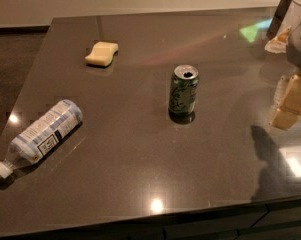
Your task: Pick blue plastic bottle
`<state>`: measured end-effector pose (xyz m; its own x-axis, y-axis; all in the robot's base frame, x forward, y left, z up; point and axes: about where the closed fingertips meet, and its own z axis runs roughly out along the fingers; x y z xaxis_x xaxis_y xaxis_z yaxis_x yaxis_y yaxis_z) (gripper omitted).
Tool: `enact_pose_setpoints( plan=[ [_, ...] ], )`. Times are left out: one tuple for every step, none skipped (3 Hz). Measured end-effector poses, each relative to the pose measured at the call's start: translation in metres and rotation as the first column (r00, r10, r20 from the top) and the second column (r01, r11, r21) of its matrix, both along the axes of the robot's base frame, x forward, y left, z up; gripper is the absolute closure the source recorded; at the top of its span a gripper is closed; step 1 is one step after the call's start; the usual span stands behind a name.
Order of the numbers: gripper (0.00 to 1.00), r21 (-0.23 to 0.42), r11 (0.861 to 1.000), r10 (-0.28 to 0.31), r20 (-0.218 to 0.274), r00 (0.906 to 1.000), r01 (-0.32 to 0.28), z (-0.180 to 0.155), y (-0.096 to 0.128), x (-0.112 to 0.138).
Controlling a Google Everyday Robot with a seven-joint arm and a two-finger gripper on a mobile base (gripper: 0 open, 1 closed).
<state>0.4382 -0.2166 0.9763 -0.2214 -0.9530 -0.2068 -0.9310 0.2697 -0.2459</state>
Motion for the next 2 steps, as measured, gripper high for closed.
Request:
enact_pose_setpoints(
  plan=[
    [0.00, 0.000, 1.000, 0.000, 0.000, 1.0000, 0.000, 0.0000, 0.0001, 0.0001],
    [0.00, 0.009, 1.000, 0.020, -0.007, 0.9998, -0.020, -0.0009, 0.0055, 0.0035]
  ],
)
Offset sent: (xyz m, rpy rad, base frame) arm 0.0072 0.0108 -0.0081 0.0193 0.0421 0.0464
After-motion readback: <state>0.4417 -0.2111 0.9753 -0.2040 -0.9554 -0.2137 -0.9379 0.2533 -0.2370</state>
